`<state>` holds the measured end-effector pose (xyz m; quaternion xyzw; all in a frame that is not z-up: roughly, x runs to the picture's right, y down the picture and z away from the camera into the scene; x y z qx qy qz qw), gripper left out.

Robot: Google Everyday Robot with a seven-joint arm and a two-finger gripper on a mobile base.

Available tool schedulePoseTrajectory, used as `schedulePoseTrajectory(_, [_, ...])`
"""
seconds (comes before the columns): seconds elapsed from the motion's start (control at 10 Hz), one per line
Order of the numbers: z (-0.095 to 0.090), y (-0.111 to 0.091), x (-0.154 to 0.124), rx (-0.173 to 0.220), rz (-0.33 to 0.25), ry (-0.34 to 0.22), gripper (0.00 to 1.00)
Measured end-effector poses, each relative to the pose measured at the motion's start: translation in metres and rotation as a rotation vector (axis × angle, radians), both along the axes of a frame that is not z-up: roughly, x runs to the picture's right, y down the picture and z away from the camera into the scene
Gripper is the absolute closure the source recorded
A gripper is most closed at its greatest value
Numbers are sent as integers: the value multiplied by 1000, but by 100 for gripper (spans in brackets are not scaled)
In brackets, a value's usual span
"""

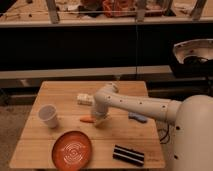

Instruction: Place the pepper in the ceramic bowl

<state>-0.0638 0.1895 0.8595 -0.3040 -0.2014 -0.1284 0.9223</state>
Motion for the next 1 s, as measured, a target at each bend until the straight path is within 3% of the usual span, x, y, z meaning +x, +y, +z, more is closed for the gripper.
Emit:
schedulePoseTrajectory(0.2, [-2, -3, -8, 2, -1, 3, 93])
schedulePoseTrajectory(0.3, [-4, -5, -12, 8, -3, 4, 98])
schedulePoseTrajectory(0.7, [-38, -25, -35, 37, -26, 4, 100])
schedulePoseTrajectory(1.0, [-51, -16, -44, 33, -56, -8, 100])
